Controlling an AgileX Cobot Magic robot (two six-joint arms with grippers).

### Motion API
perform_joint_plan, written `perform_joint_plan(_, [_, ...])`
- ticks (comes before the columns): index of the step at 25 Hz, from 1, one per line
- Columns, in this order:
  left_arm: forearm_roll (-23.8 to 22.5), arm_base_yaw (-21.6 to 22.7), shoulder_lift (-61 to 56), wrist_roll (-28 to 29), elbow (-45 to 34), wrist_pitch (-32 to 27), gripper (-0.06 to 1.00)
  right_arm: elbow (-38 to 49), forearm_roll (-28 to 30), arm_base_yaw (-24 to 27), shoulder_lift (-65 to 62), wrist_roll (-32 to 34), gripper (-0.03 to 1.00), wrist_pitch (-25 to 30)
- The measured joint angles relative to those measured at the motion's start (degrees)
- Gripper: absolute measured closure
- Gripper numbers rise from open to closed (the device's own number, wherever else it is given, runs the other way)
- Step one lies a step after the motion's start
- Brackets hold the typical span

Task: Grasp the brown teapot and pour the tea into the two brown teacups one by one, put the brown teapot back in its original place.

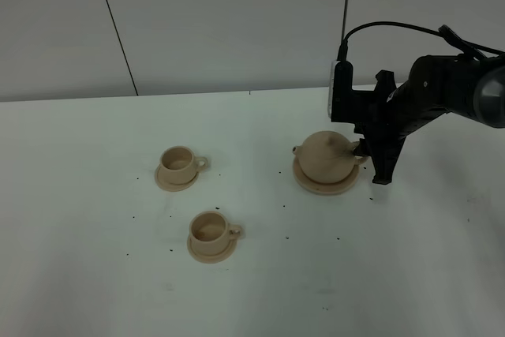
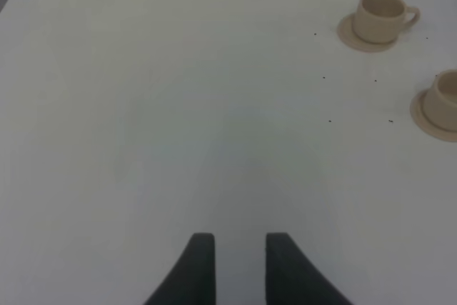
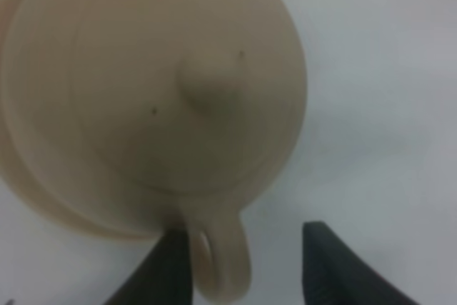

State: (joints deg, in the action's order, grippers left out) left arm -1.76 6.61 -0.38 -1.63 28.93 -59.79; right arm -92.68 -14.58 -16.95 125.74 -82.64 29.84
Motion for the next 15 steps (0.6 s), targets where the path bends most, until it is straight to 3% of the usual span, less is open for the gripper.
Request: perform_joint_plan(15, [0.00, 0.00, 0.00, 0.00, 0.00, 0.00, 0.70, 0.00, 0.44, 0.11, 1.87, 0.07, 0.64, -0.73])
